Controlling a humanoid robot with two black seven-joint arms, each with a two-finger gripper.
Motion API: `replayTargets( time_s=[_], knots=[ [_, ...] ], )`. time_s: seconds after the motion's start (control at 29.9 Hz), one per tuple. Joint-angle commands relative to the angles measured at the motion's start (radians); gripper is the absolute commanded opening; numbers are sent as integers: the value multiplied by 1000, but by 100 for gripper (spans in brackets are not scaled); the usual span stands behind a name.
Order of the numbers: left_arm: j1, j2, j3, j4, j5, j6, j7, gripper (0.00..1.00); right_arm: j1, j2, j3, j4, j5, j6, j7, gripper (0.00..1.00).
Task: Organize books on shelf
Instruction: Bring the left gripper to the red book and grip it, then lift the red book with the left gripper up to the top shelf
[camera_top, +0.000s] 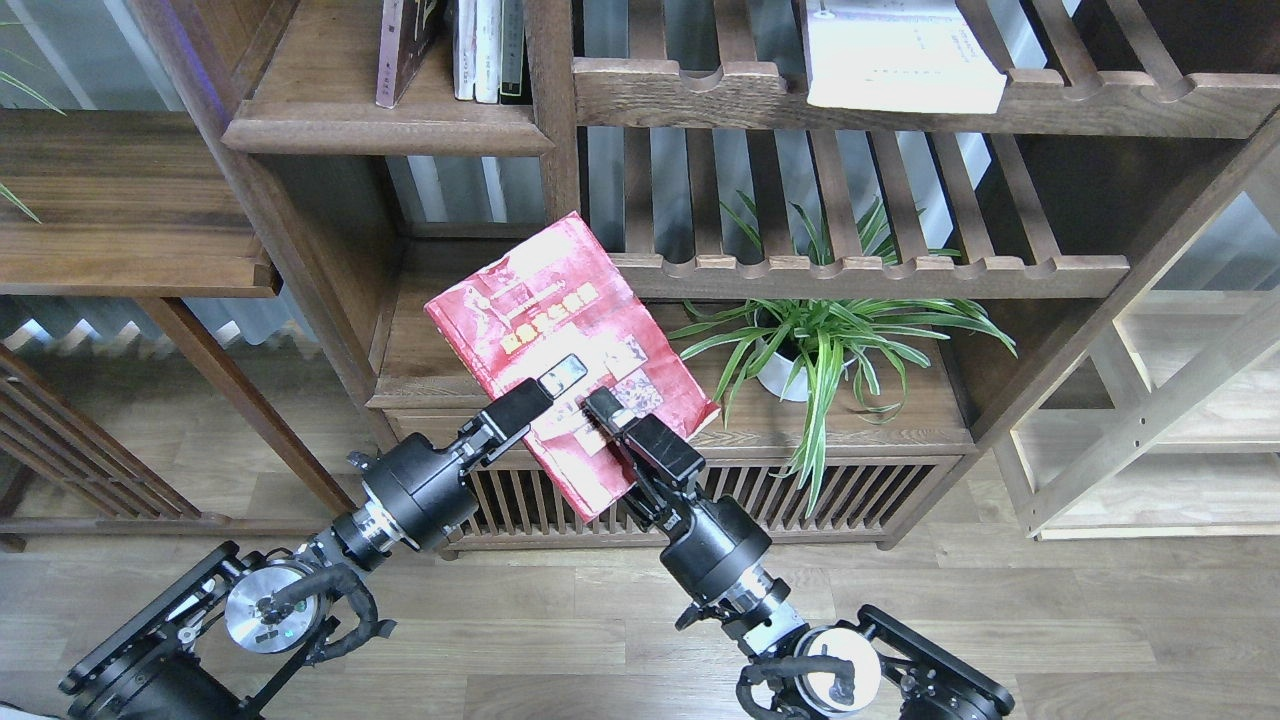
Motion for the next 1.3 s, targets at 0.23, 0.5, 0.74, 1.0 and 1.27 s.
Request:
replayTargets(
  time_s=[0.23,0.5,0.74,1.0,1.27],
  knots=[
    [-5,52,-14,-12,6,-9,5,3,2,0,18,-38,-2,1,0,85],
    [-40,267,-47,-110,76,-9,20,4,-32,0,113,-76,-1,1,0,94],
    [-60,439,-148,-206,86,-9,132,4,-28,0,196,-159,-2,1,0,97],
    [-60,525,-336,-242,152,-9,267,3,25,0,239,-334,-7,1,0,99],
    [-97,517,-490,-257,184,-9,281,2,25,0,231,-349,-36,1,-3,99]
  ],
)
